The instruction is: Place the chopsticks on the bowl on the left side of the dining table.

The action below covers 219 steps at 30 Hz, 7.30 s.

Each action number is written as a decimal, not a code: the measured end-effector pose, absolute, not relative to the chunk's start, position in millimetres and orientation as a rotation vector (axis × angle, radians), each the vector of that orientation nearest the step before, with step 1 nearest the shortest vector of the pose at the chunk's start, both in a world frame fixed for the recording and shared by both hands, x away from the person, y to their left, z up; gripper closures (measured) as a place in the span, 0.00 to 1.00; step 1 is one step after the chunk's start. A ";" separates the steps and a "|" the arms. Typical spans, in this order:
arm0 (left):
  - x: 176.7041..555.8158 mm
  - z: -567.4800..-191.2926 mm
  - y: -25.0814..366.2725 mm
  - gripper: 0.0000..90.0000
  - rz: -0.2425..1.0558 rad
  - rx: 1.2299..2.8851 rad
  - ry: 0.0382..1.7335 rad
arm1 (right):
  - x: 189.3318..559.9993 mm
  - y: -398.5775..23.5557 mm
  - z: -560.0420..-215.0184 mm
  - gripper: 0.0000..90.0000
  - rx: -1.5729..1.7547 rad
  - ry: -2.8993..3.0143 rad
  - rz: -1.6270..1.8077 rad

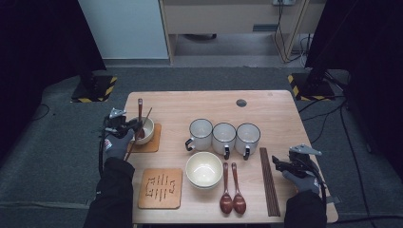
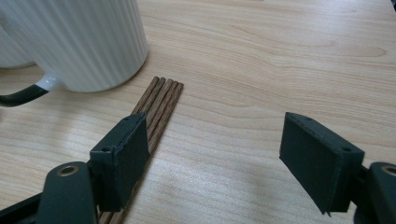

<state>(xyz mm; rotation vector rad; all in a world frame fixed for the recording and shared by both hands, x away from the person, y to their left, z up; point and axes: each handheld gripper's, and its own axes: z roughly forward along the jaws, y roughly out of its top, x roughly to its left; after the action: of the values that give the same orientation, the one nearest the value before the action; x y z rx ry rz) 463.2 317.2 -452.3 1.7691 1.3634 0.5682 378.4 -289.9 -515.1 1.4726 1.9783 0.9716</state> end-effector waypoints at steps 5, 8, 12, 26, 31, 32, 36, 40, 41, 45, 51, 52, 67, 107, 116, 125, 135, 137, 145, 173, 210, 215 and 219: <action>446.3 -449.4 314.0 0.75 0.593 1.816 1.356 | 377.7 -290.1 -513.6 0.27 1.469 1.975 0.978; 441.2 -449.7 315.1 0.76 0.614 1.839 1.364 | 377.7 -289.6 -513.3 0.28 1.466 1.978 0.976; 438.9 -455.0 316.6 0.77 0.608 1.858 1.389 | 377.4 -289.9 -513.1 0.28 1.473 1.980 0.977; 442.9 -464.0 309.9 0.91 0.597 1.929 1.403 | 376.9 -289.2 -512.9 0.29 1.465 1.990 0.972; 447.9 -463.7 308.3 0.93 0.617 1.929 1.405 | 377.3 -288.8 -513.6 0.30 1.465 1.997 0.966; 449.1 -464.0 308.2 0.93 0.617 1.928 1.408 | 377.4 -288.7 -513.8 0.30 1.465 1.998 0.965; 456.3 -464.8 308.0 0.93 0.622 1.916 1.415 | 377.7 -288.5 -514.1 0.30 1.466 1.999 0.966; 462.1 -465.7 309.6 0.93 0.620 1.896 1.427 | 378.1 -288.4 -514.6 0.30 1.462 2.001 0.963; 463.5 -466.2 310.3 0.93 0.609 1.884 1.426 | 378.0 -288.3 -514.6 0.31 1.465 2.001 0.963; 466.9 -467.5 312.1 0.93 0.602 1.863 1.430 | 377.2 -288.6 -514.5 0.31 1.469 2.002 0.963; 469.8 -469.5 313.0 0.90 0.602 1.839 1.429 | 377.4 -288.2 -514.9 0.32 1.469 2.005 0.962; 469.7 -469.4 313.1 0.89 0.604 1.838 1.427 | 377.4 -288.2 -514.9 0.32 1.469 2.005 0.961; 446.2 -446.9 318.6 0.78 0.655 1.756 1.400 | 369.9 -289.8 -508.1 0.37 1.449 1.988 1.005; 376.2 -441.6 273.1 0.60 0.699 1.744 1.260 | 343.3 -268.9 -519.0 0.59 1.433 2.170 0.869; 377.4 -447.9 270.3 0.58 0.681 1.763 1.256 | 345.0 -266.5 -520.6 0.65 1.434 2.198 0.859; 378.8 -451.0 268.4 0.58 0.668 1.782 1.254 | 346.3 -268.8 -520.5 0.76 1.448 2.199 0.830; 378.7 -449.3 271.5 0.58 0.671 1.767 1.256 | 348.2 -273.9 -520.4 0.85 1.487 2.187 0.822; 378.8 -449.4 271.5 0.58 0.671 1.769 1.256 | 348.7 -275.6 -520.2 0.87 1.495 2.187 0.826; 380.7 -451.3 268.1 0.56 0.670 1.817 1.214 | 352.1 -279.1 -519.7 0.92 1.521 2.176 0.820; 381.4 -451.3 268.1 0.55 0.677 1.838 1.191 | 368.9 -283.9 -519.9 0.87 1.522 2.142 0.825; 377.4 -443.0 275.1 0.57 0.687 1.752 1.192 | 331.0 -299.8 -517.8 0.89 1.559 2.164 0.790; 377.5 -443.1 274.9 0.57 0.684 1.752 1.193 | 331.8 -300.6 -517.5 0.92 1.568 2.158 0.783; 377.6 -443.0 275.0 0.57 0.682 1.751 1.193 | 332.9 -302.1 -517.5 0.94 1.581 2.155 0.786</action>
<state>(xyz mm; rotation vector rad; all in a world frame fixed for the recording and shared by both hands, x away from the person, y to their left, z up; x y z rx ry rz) 377.6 275.0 -443.0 1.7505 1.1931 0.6816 332.9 -302.1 -517.5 1.5811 2.1548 0.7864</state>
